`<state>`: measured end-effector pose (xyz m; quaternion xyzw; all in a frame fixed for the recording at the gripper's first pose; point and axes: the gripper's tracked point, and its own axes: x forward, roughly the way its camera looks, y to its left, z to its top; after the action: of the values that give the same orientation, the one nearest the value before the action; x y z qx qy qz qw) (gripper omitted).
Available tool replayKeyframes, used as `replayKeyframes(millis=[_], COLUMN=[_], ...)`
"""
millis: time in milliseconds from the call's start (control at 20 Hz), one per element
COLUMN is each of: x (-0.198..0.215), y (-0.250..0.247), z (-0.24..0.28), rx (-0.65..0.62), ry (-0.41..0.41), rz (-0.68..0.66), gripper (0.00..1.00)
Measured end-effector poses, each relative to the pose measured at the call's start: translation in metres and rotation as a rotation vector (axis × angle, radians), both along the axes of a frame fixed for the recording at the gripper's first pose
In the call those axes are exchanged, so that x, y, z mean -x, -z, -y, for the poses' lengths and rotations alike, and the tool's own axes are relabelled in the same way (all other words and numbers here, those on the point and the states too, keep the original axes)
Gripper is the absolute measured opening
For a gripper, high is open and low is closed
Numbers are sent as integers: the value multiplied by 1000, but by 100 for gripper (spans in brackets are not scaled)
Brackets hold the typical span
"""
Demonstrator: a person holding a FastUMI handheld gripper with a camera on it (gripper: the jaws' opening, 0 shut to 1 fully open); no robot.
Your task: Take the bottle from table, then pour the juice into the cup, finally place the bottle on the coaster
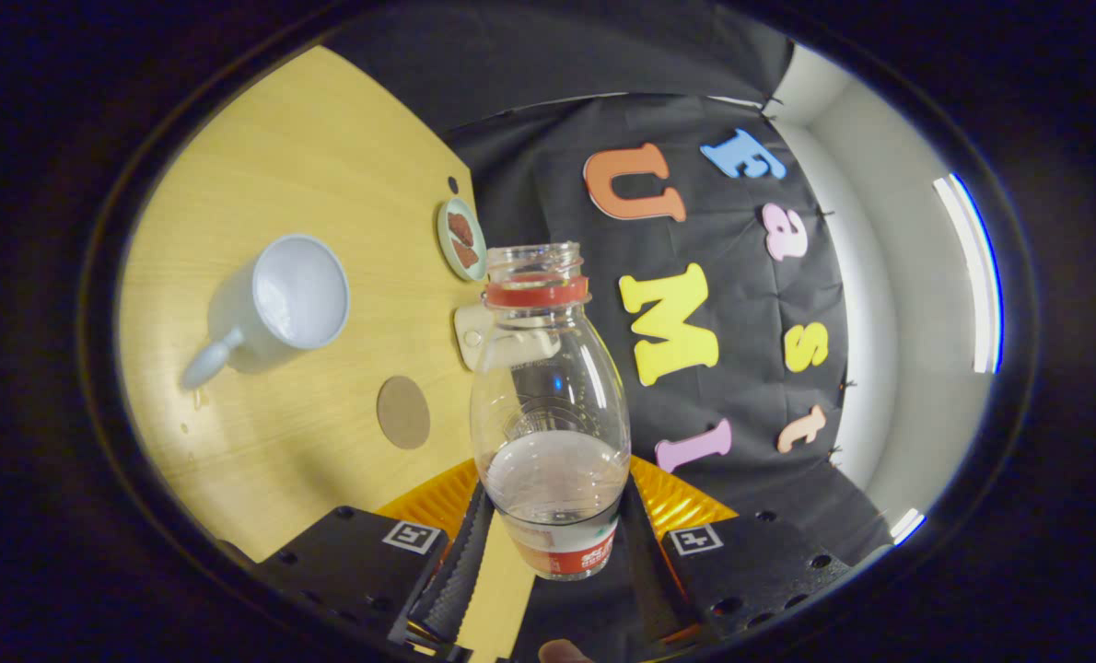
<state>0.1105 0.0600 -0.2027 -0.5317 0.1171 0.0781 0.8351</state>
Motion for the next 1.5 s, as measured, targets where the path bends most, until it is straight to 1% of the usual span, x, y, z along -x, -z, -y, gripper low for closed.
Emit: replayKeyframes(millis=[200, 350, 450, 550, 750, 950, 1100, 1200, 1400, 1500], x=[8, 11, 9, 0, -38, -71, -97, -114, -144, -153], y=[-9, -25, -39, -52, -47, -30, -15, -2, 42, 64], z=[-3, -5, -2, 7, 25, 29, 23, 16, 1, -9], rx=[-409, -702, -855, -947, -1039, -1154, -1211, -1225, -1157, -1161], ry=[26, 36, 39, 50, 89, 128, 139, 138, 144, 145], rz=[-62, -126, -159, -162, -180, -245, -281, -297, -325, -360], gripper=[76, 76, 76, 75, 75, 76, 75, 75, 75, 76])
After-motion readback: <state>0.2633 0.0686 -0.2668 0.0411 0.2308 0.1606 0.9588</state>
